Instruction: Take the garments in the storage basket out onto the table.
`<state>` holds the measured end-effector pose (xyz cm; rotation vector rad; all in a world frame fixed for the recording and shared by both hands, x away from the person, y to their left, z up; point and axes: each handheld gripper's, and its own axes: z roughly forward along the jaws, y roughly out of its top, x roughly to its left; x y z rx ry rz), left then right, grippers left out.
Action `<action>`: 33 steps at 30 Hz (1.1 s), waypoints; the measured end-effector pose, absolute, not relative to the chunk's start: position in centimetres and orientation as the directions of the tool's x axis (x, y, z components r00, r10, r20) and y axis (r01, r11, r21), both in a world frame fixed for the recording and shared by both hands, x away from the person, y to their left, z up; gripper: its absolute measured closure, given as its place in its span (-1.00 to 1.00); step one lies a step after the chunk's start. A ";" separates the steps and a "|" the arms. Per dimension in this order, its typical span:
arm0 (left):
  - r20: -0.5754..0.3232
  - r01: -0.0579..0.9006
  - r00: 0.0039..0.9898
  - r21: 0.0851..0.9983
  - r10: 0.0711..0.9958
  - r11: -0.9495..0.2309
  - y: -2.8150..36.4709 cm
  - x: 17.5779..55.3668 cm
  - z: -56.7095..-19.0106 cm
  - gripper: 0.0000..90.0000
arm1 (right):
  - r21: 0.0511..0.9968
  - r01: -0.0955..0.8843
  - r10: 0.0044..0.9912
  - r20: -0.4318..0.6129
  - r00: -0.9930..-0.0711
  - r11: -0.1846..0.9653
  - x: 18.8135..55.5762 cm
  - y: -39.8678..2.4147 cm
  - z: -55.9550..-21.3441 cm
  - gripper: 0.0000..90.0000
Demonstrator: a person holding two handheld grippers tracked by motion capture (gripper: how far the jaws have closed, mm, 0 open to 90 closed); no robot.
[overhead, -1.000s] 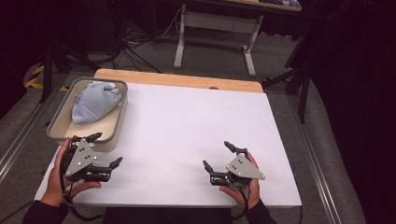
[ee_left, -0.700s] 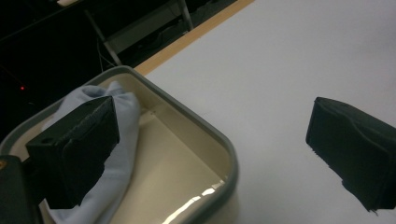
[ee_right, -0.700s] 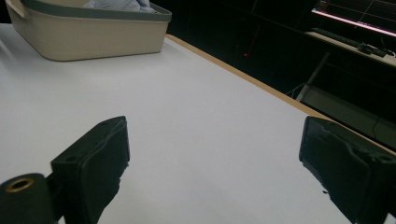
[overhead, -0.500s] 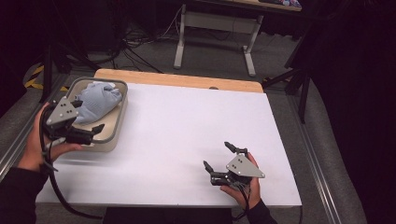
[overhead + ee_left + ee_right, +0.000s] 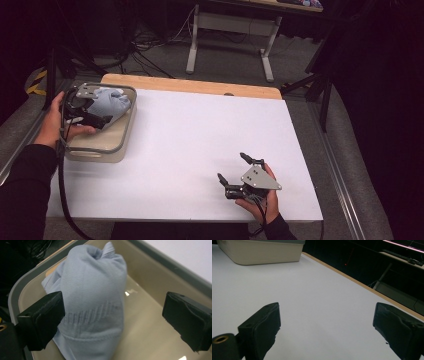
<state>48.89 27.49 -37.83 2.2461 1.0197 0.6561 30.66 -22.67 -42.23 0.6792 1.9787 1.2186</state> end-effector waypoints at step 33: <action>0.210 0.671 0.492 0.527 0.845 -0.522 26.7 54.4 -42.3 -0.12 | 0.886 0.104 0.714 -0.289 -0.638 0.451 31.3 -22.3 -43.4 -0.81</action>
